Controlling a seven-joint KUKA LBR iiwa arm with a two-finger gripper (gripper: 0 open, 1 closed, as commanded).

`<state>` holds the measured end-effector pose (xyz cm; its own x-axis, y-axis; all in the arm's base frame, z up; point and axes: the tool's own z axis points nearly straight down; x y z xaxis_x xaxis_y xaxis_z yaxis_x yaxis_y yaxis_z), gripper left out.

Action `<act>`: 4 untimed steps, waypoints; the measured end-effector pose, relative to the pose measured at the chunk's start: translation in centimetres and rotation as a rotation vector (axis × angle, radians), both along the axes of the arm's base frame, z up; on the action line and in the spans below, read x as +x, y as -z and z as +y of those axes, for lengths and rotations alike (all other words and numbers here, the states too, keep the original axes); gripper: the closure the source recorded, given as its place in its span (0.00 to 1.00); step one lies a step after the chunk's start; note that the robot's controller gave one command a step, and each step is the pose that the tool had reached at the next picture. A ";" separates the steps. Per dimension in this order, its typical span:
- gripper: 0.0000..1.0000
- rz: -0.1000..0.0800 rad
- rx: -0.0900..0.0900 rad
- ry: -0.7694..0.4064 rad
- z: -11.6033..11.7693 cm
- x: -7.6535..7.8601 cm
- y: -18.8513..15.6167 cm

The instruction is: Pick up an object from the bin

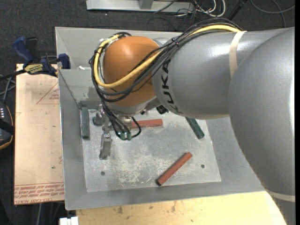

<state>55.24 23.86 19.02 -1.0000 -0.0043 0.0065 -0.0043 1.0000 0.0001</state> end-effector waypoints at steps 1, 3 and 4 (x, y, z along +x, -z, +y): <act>0.00 -0.007 0.001 0.004 -0.1 0.2 -0.4; 0.00 -0.006 -0.001 -0.135 -1.9 8.6 7.4; 0.00 -0.012 0.003 -0.330 -1.0 9.7 9.8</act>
Offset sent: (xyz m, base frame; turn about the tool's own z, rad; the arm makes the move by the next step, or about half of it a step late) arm 0.0823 -0.0331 -0.0713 0.0195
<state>64.98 22.83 9.18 -0.9445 -0.3286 -0.0061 -0.3286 0.9445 0.0011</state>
